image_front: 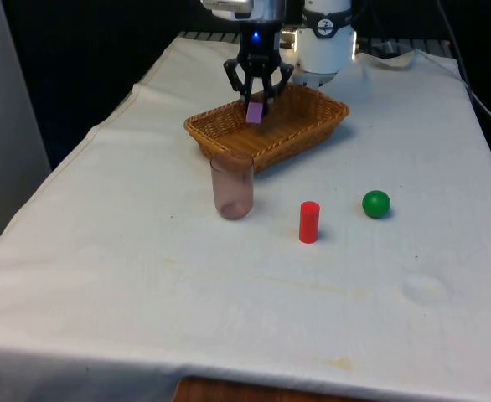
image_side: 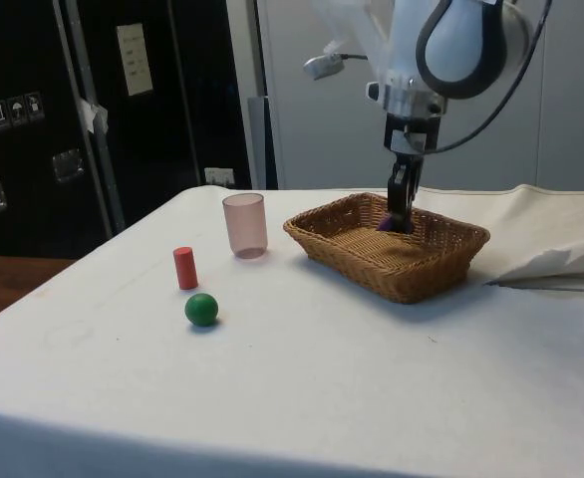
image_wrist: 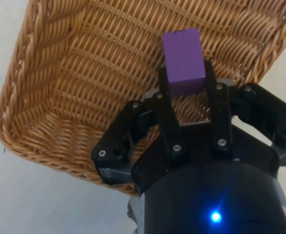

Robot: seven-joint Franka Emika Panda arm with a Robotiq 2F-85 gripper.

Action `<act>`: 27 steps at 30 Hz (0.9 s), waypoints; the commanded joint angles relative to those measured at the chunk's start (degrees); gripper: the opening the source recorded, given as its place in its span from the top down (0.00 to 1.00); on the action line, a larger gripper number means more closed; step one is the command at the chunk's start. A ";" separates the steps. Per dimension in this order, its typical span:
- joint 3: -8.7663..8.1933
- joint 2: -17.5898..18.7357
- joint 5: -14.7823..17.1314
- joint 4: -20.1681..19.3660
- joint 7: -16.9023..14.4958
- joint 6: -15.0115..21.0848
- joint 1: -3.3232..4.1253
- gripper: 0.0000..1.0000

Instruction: Pick up the triangular block and place it into the basket.

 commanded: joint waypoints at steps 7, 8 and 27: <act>1.55 2.41 1.66 0.34 1.15 2.35 0.46 0.67; 1.72 2.81 1.66 0.57 1.38 2.46 0.40 0.67; 1.83 5.50 0.52 3.15 2.69 1.15 -0.29 0.42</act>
